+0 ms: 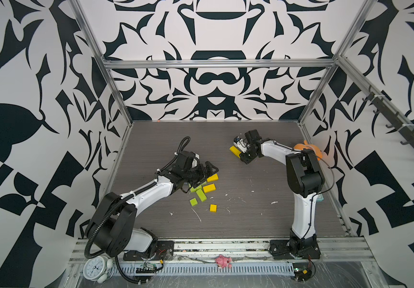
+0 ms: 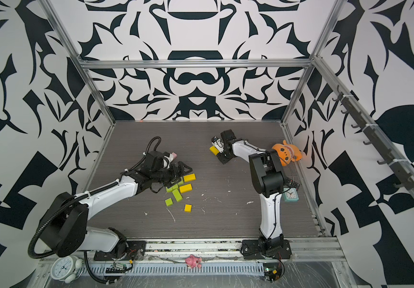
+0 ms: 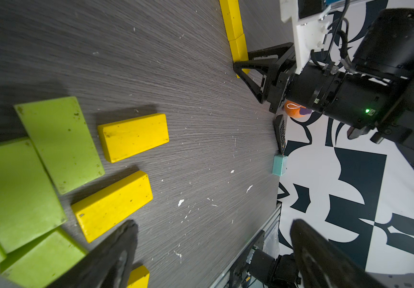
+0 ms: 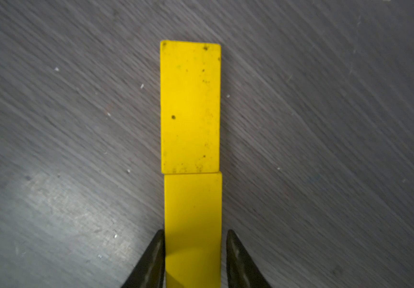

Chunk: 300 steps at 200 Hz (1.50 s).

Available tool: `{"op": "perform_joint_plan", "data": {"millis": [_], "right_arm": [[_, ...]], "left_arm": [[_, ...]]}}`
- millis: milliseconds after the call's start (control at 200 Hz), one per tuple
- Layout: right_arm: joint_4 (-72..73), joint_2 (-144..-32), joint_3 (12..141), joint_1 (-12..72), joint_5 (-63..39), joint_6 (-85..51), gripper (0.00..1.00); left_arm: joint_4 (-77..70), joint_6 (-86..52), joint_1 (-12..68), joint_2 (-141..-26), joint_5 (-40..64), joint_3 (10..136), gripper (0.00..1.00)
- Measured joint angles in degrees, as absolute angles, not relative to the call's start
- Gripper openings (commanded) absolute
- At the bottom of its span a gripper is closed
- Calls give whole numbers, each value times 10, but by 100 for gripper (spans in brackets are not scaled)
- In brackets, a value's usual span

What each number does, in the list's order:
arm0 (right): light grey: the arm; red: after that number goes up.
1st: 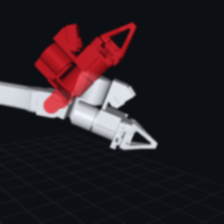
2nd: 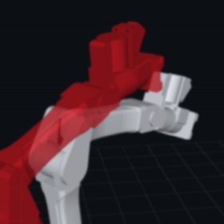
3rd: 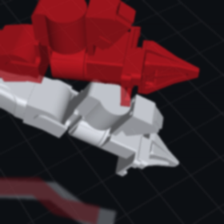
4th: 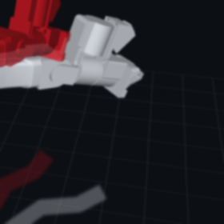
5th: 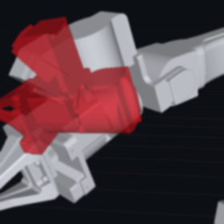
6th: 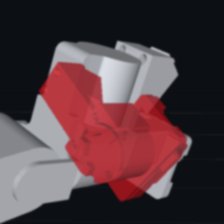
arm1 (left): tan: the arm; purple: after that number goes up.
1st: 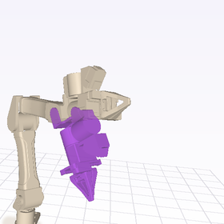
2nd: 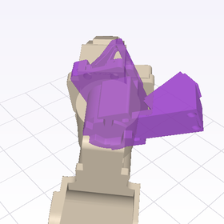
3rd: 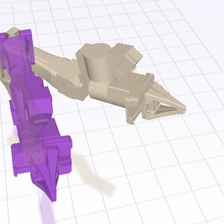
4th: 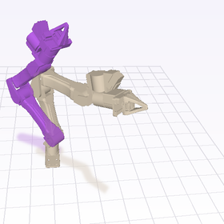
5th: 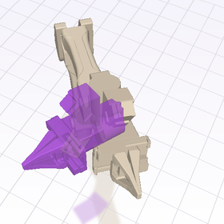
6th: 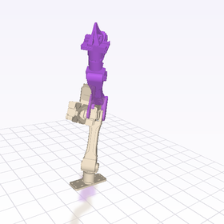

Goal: Assemble the letter v with building blocks
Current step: Assemble the building block at the center of the board.

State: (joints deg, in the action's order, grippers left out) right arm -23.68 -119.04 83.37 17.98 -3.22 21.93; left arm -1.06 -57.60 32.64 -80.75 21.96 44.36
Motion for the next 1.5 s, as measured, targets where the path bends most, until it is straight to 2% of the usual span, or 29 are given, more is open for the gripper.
{"op": "perform_joint_plan", "data": {"millis": [530, 1150, 1500], "right_arm": [[-250, -1191, 837, 184, -36, 217, 36], [-265, -1199, 853, 185, -33, 217, 36], [-267, -1206, 863, 186, -28, 216, 40]], "left_arm": [[-10, -576, 326, -808, 218, 444, 99], [-10, -575, 326, -808, 218, 444, 99], [-10, -574, 326, -808, 218, 444, 99]]}}
